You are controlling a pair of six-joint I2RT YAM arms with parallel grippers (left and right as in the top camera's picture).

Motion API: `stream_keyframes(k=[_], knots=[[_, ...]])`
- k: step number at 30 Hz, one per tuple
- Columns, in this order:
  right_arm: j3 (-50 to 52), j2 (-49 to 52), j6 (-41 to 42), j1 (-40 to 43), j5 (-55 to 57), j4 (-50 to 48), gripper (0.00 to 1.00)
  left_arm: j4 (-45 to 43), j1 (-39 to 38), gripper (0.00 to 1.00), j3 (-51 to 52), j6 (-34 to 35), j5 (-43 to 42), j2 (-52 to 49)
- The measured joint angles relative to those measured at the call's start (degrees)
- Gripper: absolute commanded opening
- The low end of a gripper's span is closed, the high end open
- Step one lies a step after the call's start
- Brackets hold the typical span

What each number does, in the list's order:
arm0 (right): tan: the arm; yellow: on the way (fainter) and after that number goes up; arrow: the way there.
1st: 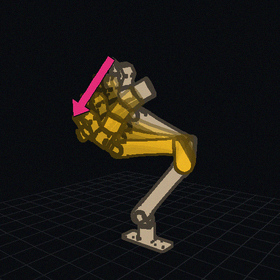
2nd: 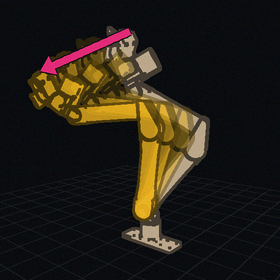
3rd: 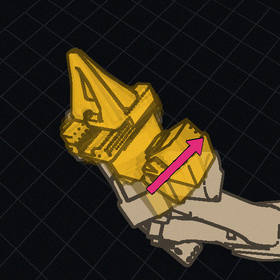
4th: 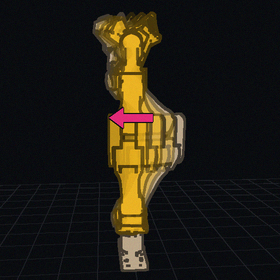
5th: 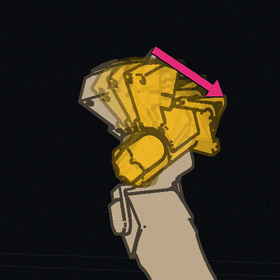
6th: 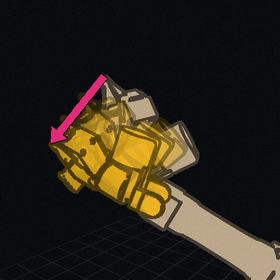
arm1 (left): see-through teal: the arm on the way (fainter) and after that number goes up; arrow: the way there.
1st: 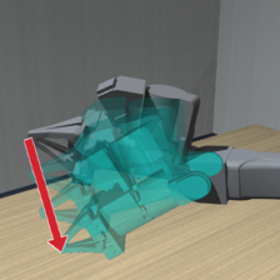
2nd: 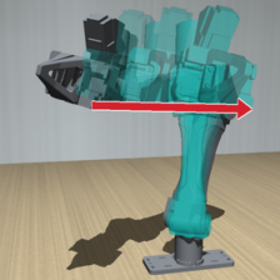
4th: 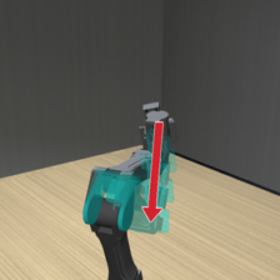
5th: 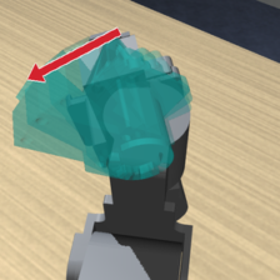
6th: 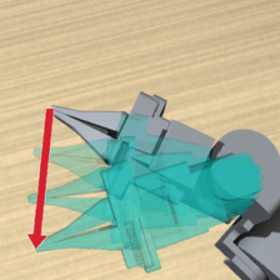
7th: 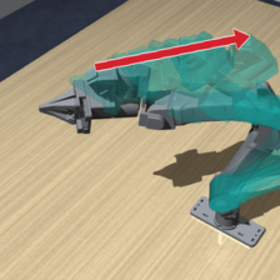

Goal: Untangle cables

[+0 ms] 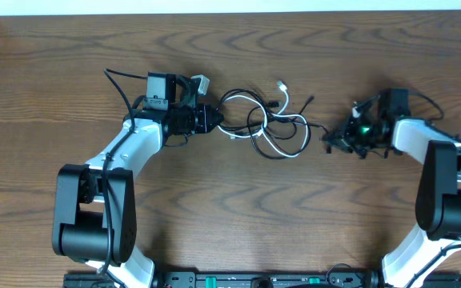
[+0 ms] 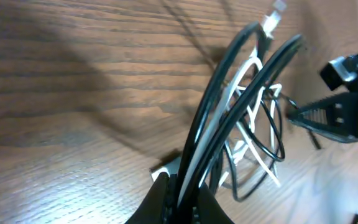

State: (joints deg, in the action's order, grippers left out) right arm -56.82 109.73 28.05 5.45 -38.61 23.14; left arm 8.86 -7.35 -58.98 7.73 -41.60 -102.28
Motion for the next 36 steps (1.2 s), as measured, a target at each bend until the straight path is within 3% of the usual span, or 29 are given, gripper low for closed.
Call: stream_keyframes(k=[7,14,18,20,23,27,36], knots=[[-10.34,-2.03,-5.66,0.07,13.55,18.73,0.01,1.88,-0.26,0.08,0.02,0.44,9.22,0.0],[-13.27,-2.78,-8.59,-0.96,26.73,23.17,0.01,3.74,-0.26,0.08,0.02,5.42,21.31,-0.04],[-14.97,-2.78,-9.42,-1.05,31.06,27.5,0.14,3.76,-0.44,0.09,0.02,6.29,22.95,-0.04],[-17.51,-2.78,-10.08,-0.94,33.16,29.99,0.29,3.72,-0.31,0.09,0.02,6.67,23.74,-0.04],[-22.86,-2.75,-11.63,-1.01,34.88,34.05,0.45,2.8,-0.13,0.08,0.02,7.06,21.99,-0.04],[-27.52,-2.78,-13.4,-2.21,33.57,35.21,0.5,1.42,-0.09,0.09,0.02,6.51,15.69,-0.04],[-27.71,-2.78,-19.58,-10.25,17.46,31.56,0.59,-0.31,-0.09,0.08,0.02,-1.27,-5.44,-0.07]])
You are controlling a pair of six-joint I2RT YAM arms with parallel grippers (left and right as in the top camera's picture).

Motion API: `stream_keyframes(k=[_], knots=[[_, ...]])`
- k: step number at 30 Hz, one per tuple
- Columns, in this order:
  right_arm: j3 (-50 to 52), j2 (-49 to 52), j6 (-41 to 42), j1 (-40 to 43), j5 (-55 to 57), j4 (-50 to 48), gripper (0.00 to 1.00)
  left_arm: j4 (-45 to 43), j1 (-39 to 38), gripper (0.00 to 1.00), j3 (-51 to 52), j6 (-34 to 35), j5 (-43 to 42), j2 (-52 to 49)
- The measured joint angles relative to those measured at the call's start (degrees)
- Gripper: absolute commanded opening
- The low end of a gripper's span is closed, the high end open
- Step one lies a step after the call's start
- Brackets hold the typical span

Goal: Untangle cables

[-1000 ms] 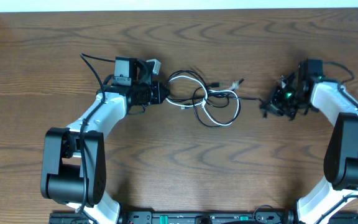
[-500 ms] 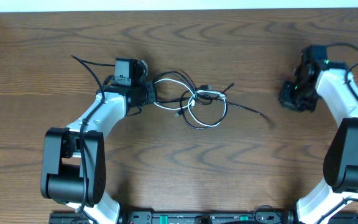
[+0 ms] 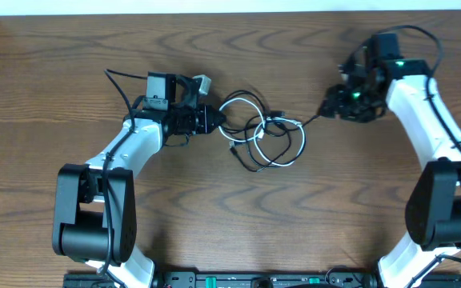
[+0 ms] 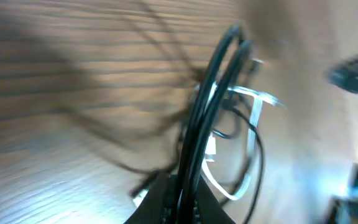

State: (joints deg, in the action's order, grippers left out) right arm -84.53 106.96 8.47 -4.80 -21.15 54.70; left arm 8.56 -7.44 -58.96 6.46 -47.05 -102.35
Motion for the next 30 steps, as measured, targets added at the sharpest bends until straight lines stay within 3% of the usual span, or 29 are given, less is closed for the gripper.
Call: stream_keyframes(k=[5,14,17,19,21,26,27,28,30], knots=[[0.0,0.0,-0.2,-5.05,-0.92,-1.27,0.59,-0.02,-0.02,0.08,0.0,-2.93,-5.88,0.02],[3.21,0.0,1.01,-10.97,4.04,-5.44,0.57,-0.07,-0.02,0.09,0.0,-3.96,-8.57,0.02],[5.95,0.0,1.62,-11.85,7.19,-8.35,0.49,-0.07,-0.02,0.08,0.0,-3.96,-8.61,0.02],[7.85,0.0,1.62,-12.07,9.35,-11.06,0.34,-0.04,-0.02,0.08,0.0,-3.98,-8.61,0.02],[9.77,0.0,1.7,-12.15,11.1,-14.1,0.26,-0.04,-0.02,0.08,0.0,-3.98,-8.63,0.02],[14.86,0.0,2.21,-12.15,13.46,-22.01,0.21,-0.07,-0.02,0.08,0.0,-3.98,-8.63,0.02],[15.89,0.0,2.19,-12.15,13.68,-23.61,0.06,-0.07,-0.02,0.08,0.0,-3.98,-8.61,0.02],[16.85,0.0,2.08,-12.15,13.88,-24.92,0.01,-0.07,-0.02,0.09,0.0,-3.98,-8.61,0.02],[18.4,0.0,2.45,-12.02,14.19,-27.63,0.01,-0.04,-0.02,0.08,0.0,-3.98,-8.63,0.02]])
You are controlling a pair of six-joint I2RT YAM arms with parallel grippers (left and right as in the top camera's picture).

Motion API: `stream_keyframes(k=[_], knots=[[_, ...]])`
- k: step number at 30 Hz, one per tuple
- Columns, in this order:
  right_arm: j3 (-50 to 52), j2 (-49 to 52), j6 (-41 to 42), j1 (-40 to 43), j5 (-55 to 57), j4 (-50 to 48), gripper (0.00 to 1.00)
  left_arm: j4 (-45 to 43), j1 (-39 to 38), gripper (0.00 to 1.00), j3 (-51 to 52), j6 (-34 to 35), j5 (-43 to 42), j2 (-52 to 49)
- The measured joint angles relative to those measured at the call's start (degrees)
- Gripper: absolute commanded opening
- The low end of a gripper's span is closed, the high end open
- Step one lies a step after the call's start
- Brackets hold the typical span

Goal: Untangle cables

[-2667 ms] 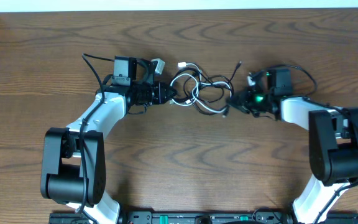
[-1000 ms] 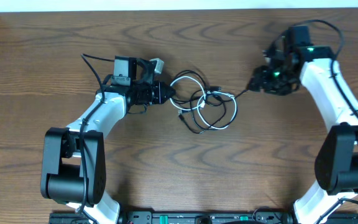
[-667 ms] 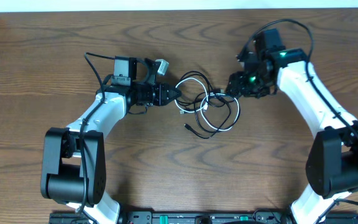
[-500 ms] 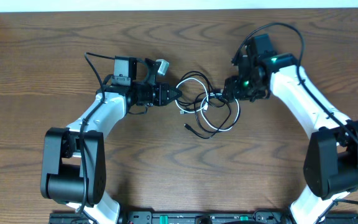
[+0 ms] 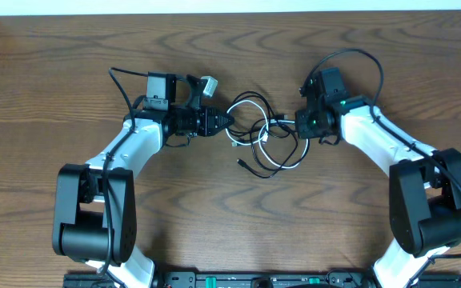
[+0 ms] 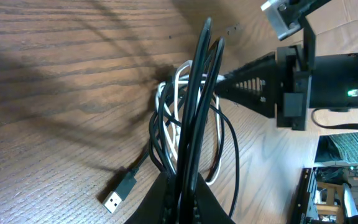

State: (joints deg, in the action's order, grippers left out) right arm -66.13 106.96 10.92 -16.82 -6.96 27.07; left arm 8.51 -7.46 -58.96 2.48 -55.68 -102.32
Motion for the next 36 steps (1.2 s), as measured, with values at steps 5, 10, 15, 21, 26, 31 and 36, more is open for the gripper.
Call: stream_keyframes(k=[5,10,15,21,26,31,36], knots=[[0.7,0.0,1.79,1.07,0.2,-5.62,0.01,-0.02,0.0,0.08,0.0,0.0,0.0,0.0],[0.68,0.0,5.33,2.45,0.15,-9.38,0.09,-0.02,0.0,0.08,0.0,-0.07,0.0,-0.02],[0.68,0.0,6.25,2.58,-3.43,-10.64,0.34,-0.11,0.0,0.08,0.0,-0.22,0.0,0.0],[0.68,0.0,4.7,2.56,-10.78,-12.41,0.47,-0.22,0.0,0.08,0.0,-0.44,0.0,0.0],[0.68,0.0,3.28,2.47,-22.64,-13.29,0.27,-0.22,0.0,0.08,0.0,-0.66,0.0,0.0],[0.68,0.0,4.83,1.09,-27.61,-10.56,0.2,-0.2,0.0,0.08,0.0,-0.83,0.0,0.0],[0.68,0.0,5.44,-1.81,-25.18,-10.21,0.21,-0.22,0.0,0.08,0.0,-0.85,0.0,0.0]])
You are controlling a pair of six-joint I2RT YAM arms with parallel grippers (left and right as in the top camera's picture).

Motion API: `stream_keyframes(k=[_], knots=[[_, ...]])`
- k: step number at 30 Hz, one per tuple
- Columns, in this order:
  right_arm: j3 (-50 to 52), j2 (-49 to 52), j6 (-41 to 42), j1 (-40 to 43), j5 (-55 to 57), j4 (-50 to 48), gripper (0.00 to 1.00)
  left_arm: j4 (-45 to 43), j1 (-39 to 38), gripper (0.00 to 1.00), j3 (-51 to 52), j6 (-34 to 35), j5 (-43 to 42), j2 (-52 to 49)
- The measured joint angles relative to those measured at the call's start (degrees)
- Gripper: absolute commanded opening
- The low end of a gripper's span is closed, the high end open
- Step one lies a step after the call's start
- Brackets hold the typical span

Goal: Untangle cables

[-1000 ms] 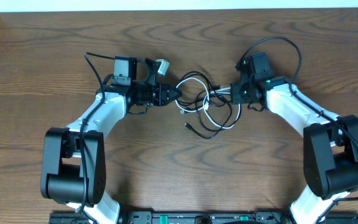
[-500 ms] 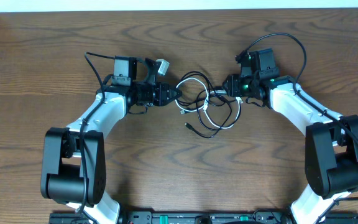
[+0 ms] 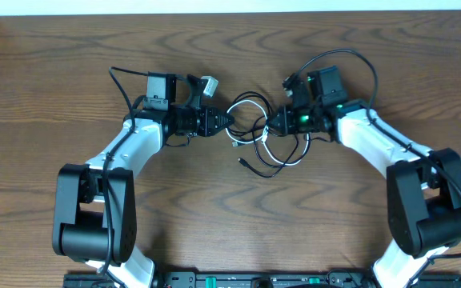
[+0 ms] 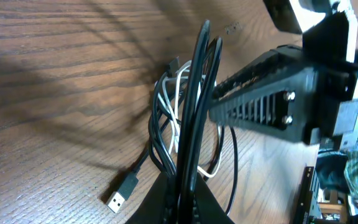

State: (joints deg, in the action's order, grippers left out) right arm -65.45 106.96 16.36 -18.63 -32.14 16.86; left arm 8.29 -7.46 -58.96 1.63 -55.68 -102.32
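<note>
A tangle of black and white cables [image 3: 264,136] lies mid-table between my two grippers. My left gripper [image 3: 223,118] is shut on black cable loops [image 4: 194,93] at the tangle's left side, its fingers [image 4: 166,199] pinching them from below. A white cable [image 4: 166,102] winds under those loops. A black USB plug [image 4: 120,194] lies loose on the wood, also visible from overhead [image 3: 242,163]. My right gripper [image 3: 272,122] pokes into the tangle's right side; its toothed black finger [image 4: 260,102] sits right against the loops. Whether it grips anything is hidden.
The wooden table [image 3: 230,224] runs to a white strip at the far edge [image 3: 230,6]. The left arm's own wire [image 3: 122,84] and the right arm's wire loop [image 3: 350,58] arch over the wood behind the arms.
My right gripper has moved left, from the tangle's right edge into the loops, and now fills the left wrist view. The left gripper holds the same black loops in the same place.
The left gripper held the black loops throughout. The right gripper first sat at the tangle's far right end, then was up at the back right with a cable stretched toward it. Then it stood beside the bunched-up tangle, and now it is among the loops.
</note>
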Motion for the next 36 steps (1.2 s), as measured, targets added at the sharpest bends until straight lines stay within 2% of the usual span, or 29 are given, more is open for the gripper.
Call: stream_keyframes(k=[10,13,16,23,36], knots=[[0.0,0.0,4.83,-5.49,13.77,1.86,0.29,0.0,0.0,0.08,0.0,0.0,-0.15,0.0],[0.0,0.0,6.01,-6.14,16.48,2.1,0.27,0.0,0.0,0.08,0.0,0.0,-0.15,0.0],[0.0,0.0,7.08,-6.73,18.01,2.16,0.19,0.0,0.0,0.08,0.0,0.0,-0.15,0.0],[0.7,0.0,8.26,-7.5,21.81,2.03,0.13,0.0,0.0,0.08,0.0,0.0,-0.15,0.0],[1.03,0.9,8.85,-7.54,22.67,1.62,0.08,0.0,0.0,0.08,0.0,0.0,-0.15,0.0]])
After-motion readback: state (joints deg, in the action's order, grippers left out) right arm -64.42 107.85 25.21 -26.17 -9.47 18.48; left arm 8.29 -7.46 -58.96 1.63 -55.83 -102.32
